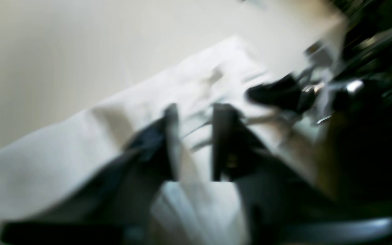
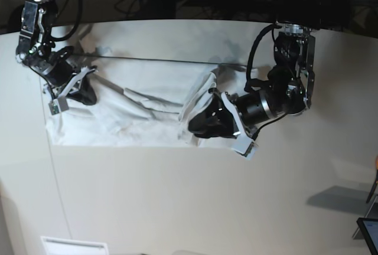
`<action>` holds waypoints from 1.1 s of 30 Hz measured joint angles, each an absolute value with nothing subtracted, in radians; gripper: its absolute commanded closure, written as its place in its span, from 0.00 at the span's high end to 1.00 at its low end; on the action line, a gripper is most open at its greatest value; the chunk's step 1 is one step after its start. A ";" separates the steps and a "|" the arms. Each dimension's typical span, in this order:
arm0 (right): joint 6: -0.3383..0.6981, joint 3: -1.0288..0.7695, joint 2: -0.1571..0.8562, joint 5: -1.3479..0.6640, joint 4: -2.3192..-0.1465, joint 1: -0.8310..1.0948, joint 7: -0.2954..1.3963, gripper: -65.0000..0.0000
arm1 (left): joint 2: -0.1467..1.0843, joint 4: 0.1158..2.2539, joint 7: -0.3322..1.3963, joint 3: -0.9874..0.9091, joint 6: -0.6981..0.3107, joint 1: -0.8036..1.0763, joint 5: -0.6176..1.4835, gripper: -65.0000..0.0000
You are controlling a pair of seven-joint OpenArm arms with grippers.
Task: Fold the T-shirt properly
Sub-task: 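Lift the strip end with the left gripper and fold it toward the right gripper, then lower the folded end onto the strip and open the left gripper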
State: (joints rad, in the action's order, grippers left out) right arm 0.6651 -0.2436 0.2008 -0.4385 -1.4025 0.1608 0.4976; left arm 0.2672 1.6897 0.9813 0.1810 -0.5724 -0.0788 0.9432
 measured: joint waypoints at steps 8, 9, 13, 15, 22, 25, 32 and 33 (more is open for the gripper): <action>0.665 -0.244 0.200 -0.438 -1.402 0.162 0.495 0.01 | 0.223 1.813 0.913 0.104 -0.501 0.046 0.458 0.00; 0.665 -0.244 0.200 -0.438 -1.402 0.161 0.496 0.01 | 0.220 1.817 0.889 0.107 -0.502 0.057 0.429 0.00; 0.664 -0.244 0.200 -0.435 -1.402 0.161 0.495 0.01 | 0.193 1.810 0.876 0.114 -0.500 0.108 0.285 0.00; 0.664 -0.244 0.200 -0.435 -1.402 0.161 0.494 0.01 | 0.159 1.808 0.883 0.109 -0.497 0.113 0.230 0.00; 0.665 -0.244 0.199 -0.435 -1.402 0.161 0.494 0.01 | 0.073 1.806 0.878 0.164 -0.501 0.130 0.120 0.00; 0.664 -0.244 0.198 -0.435 -1.402 0.161 0.494 0.01 | 0.084 1.787 0.875 0.260 -0.501 0.122 0.116 0.00; 0.664 -0.244 0.198 -0.435 -1.402 0.161 0.495 0.01 | 0.084 1.761 0.870 0.347 -0.500 0.110 0.119 0.00; 0.664 -0.244 0.199 -0.435 -1.402 0.161 0.495 0.01 | 0.083 1.759 0.870 0.348 -0.500 0.110 0.119 0.00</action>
State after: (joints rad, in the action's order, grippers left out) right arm 0.6643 -0.2436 0.1986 -0.4355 -1.4025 0.1612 0.4950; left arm 0.0834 1.7588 0.8703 0.3481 -0.5003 0.1097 0.1188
